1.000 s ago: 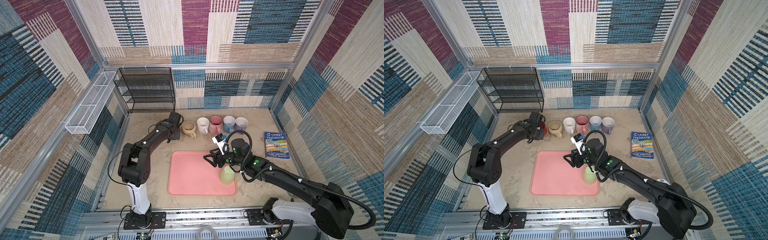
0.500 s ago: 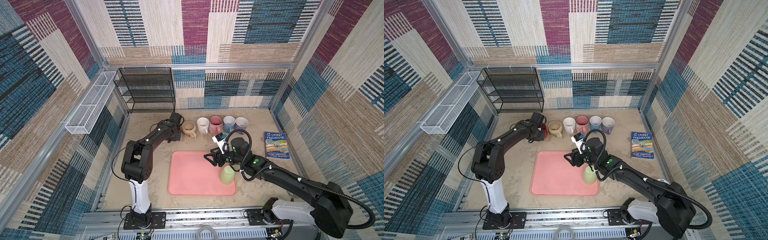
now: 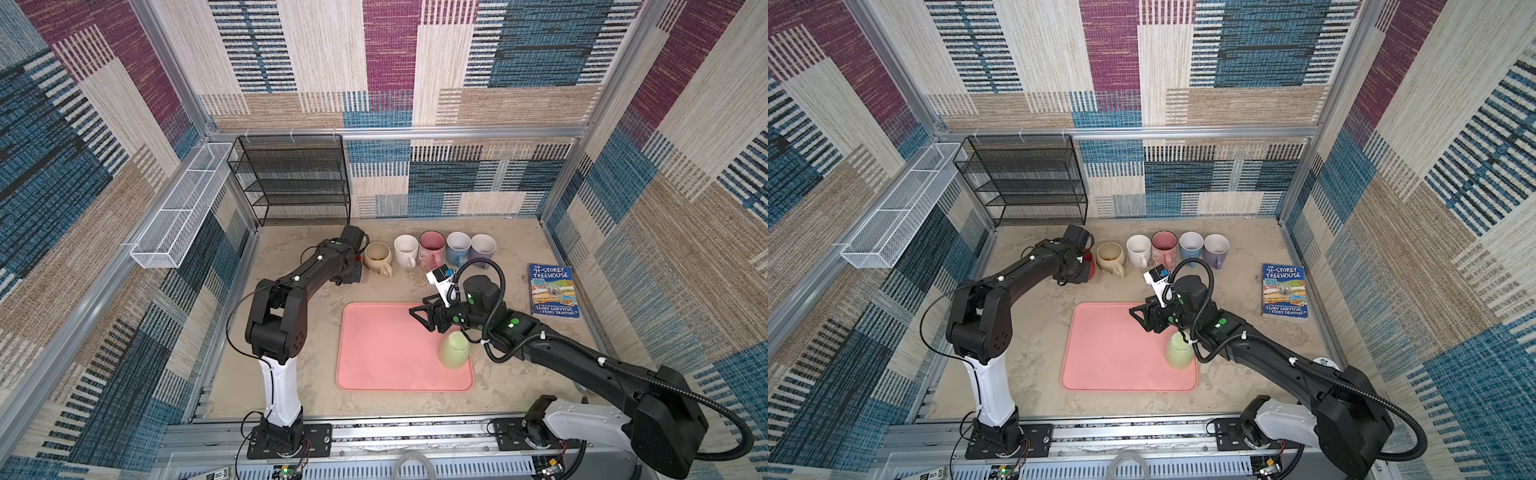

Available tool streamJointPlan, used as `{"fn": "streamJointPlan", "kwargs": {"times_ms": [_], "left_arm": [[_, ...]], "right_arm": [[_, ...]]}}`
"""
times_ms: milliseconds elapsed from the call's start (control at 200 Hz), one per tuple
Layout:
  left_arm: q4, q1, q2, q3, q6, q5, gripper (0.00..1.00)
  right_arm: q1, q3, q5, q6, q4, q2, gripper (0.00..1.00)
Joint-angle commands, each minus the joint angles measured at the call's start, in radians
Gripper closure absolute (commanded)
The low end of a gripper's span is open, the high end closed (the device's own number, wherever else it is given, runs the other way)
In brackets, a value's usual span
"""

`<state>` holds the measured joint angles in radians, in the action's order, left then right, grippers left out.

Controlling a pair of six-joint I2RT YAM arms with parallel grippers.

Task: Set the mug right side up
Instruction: 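Lower the red mug upright beside the cream mug with the left gripper, then open and lift the left gripper off the red mug while right moves over green mug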

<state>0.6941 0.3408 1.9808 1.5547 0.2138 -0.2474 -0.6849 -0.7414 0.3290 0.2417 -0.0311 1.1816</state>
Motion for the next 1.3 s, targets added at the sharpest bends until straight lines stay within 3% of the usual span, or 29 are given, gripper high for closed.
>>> {"fn": "streamJointPlan", "kwargs": {"times_ms": [0, 426, 586, 756, 851, 982, 1292], "left_arm": [[-0.002, 0.0, 0.003, 0.017, -0.001, 0.002, 0.86], [0.002, 0.0, -0.013, 0.01, 0.018, 0.027, 0.71], [0.01, -0.001, -0.049, 0.001, 0.021, 0.027, 0.6], [0.017, 0.0, -0.117, -0.021, 0.027, 0.045, 0.32], [0.022, 0.0, -0.173, -0.042, 0.032, 0.054, 0.24], [0.025, 0.0, -0.289, -0.089, 0.052, 0.093, 0.2], [0.021, 0.02, -0.61, -0.266, 0.108, 0.26, 0.19]], "right_arm": [[0.0, 0.009, -0.024, -0.007, 0.007, -0.016, 0.33], [-0.001, 0.006, -0.087, 0.017, -0.054, -0.057, 0.33], [-0.001, -0.01, -0.149, 0.041, -0.124, -0.073, 0.32], [-0.001, -0.029, -0.26, 0.069, -0.229, -0.091, 0.31], [-0.001, -0.036, -0.332, 0.096, -0.29, -0.082, 0.3], [-0.001, -0.027, -0.389, 0.137, -0.337, -0.059, 0.27], [-0.001, 0.036, -0.378, 0.192, -0.411, -0.142, 0.25]]}}
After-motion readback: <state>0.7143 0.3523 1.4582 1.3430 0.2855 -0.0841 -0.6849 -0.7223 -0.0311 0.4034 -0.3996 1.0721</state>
